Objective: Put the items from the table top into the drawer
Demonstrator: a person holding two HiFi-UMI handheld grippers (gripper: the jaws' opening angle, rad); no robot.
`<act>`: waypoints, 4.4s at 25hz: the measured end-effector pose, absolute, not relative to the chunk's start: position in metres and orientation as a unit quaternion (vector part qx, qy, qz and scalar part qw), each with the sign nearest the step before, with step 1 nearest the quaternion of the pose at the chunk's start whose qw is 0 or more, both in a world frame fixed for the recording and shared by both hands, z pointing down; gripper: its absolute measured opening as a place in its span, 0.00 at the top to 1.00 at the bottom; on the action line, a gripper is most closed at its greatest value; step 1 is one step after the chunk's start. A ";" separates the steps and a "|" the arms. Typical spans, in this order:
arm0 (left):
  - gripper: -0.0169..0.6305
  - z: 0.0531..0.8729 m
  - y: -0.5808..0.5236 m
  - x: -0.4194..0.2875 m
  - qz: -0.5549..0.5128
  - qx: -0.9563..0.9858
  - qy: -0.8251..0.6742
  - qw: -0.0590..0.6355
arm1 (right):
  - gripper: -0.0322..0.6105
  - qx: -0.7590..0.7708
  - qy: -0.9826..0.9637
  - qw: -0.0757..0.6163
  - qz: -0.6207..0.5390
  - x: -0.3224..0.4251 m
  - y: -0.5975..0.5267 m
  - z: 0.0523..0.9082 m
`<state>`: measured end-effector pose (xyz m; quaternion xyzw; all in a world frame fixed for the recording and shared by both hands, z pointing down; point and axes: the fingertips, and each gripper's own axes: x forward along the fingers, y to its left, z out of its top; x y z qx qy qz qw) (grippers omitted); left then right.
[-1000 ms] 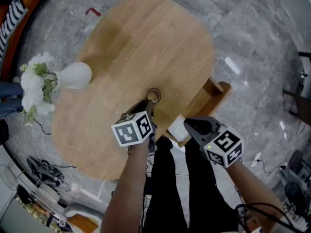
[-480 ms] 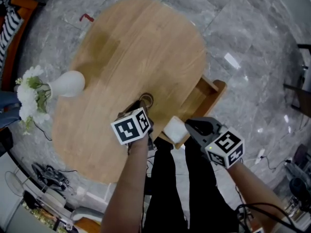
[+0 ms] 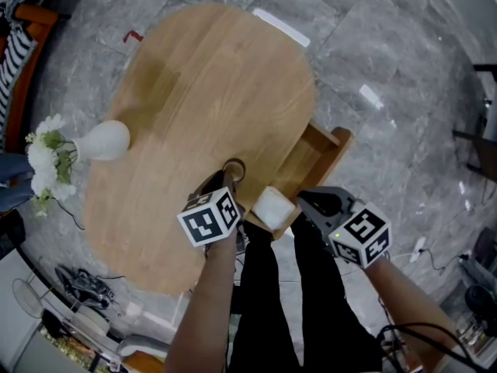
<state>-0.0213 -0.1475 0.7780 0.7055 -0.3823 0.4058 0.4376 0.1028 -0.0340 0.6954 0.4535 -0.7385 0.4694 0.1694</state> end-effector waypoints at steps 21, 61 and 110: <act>0.91 0.780 -0.058 0.067 0.442 0.744 -0.297 0.404 | 0.88 0.482 -0.715 0.153 0.483 0.155 0.031 0.705; 0.97 0.656 -0.018 0.082 0.391 0.765 -0.308 0.409 | 0.89 0.486 -0.732 0.172 0.445 0.200 0.050 0.601; 0.97 0.321 0.091 -0.104 0.236 0.893 -0.260 0.281 | 0.89 0.577 -0.745 0.148 0.299 0.083 0.156 0.315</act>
